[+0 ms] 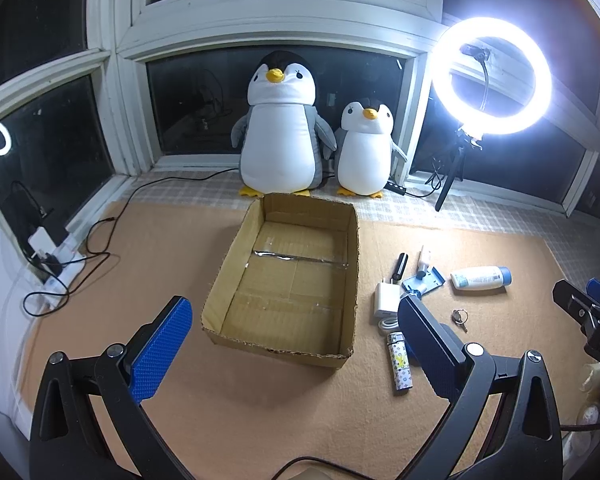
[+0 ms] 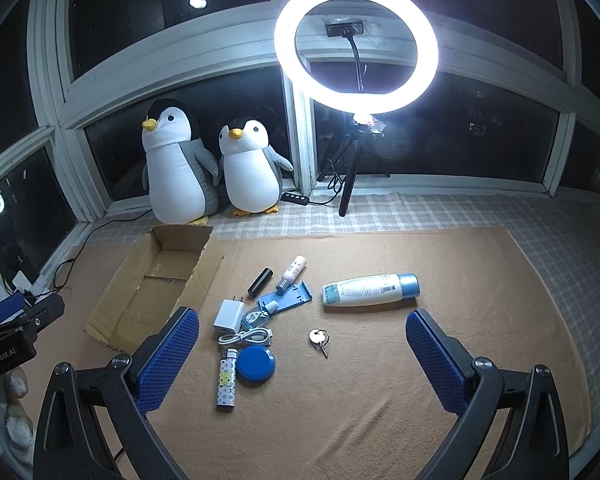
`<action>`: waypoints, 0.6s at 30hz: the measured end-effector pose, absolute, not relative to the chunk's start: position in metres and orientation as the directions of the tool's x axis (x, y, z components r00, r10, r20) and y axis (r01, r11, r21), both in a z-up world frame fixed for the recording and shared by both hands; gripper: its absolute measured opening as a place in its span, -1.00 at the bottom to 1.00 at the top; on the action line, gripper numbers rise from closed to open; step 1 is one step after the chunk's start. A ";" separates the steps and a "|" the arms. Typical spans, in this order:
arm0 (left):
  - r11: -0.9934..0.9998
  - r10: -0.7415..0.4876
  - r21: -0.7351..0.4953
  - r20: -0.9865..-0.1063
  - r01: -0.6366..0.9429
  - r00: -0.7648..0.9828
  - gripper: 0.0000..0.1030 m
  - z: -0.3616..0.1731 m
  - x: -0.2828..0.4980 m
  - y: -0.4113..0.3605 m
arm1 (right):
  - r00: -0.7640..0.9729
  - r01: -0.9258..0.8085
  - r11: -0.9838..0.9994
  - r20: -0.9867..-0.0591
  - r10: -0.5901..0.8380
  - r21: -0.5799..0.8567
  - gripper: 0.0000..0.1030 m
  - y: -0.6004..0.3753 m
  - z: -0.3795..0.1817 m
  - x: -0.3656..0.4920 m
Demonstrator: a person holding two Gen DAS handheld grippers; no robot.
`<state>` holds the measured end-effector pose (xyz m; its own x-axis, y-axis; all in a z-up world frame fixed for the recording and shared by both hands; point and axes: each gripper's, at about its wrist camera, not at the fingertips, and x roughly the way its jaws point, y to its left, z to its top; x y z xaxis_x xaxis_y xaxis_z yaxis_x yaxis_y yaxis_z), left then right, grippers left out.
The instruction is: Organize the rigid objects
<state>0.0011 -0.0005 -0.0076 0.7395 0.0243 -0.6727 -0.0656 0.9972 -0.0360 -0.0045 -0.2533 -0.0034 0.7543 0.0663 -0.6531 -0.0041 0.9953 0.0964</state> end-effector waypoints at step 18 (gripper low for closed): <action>0.997 0.032 -0.029 -0.673 -0.069 0.739 0.99 -0.007 0.001 0.001 | 0.757 -0.010 0.996 -0.650 0.068 0.093 0.99 -0.251 -0.005 -0.003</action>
<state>0.0007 0.0007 -0.0074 0.7392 0.0317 -0.6728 -0.0695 0.9972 -0.0293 -0.0030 -0.2509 -0.0045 0.7570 0.0681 -0.6498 -0.0096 0.9956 0.0931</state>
